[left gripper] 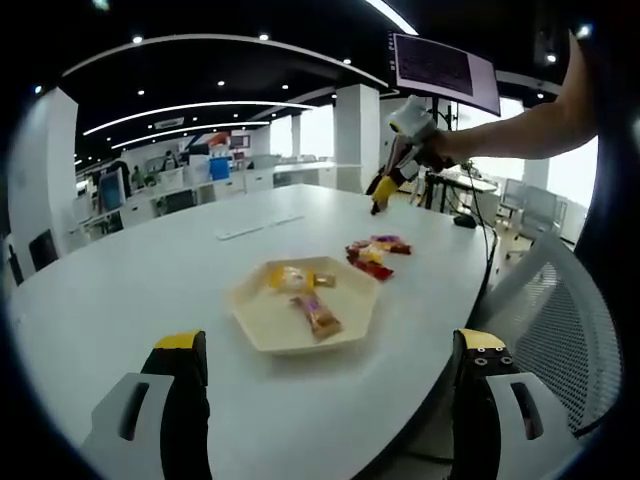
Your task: Place the target food into the container with the food tongs after gripping and lifting it, then release it inside without dropping or visibly crushing the food.
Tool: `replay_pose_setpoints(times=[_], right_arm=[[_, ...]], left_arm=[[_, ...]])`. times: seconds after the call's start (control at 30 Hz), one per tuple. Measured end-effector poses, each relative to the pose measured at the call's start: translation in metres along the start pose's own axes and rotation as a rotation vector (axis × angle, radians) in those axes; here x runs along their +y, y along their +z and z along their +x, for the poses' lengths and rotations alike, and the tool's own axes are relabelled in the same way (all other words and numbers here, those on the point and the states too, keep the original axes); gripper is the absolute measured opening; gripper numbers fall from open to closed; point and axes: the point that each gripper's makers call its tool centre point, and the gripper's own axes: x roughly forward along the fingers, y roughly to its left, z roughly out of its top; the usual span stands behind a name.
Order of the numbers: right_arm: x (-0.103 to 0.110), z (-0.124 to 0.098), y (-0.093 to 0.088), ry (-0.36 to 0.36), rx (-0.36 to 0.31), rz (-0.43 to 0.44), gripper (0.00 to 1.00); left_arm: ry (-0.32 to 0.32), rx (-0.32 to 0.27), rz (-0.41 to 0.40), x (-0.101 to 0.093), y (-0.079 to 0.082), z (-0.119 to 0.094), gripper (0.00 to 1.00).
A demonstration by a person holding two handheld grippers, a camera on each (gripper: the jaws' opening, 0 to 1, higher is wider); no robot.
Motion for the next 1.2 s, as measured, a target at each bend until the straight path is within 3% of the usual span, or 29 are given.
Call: replay_pose_setpoints(times=[0.6, 1.2], right_arm=[[0.036, 0.027, 0.044, 0.052, -0.036, -0.044, 0.23], [0.070, 0.048, 0.076, 0.104, -0.054, -0.085, 0.19]], left_arm=[[0.005, -0.006, -0.002, 0.001, 0.001, -0.001, 0.99], [0.006, -0.008, 0.002, 0.000, 0.001, -0.001, 0.99]])
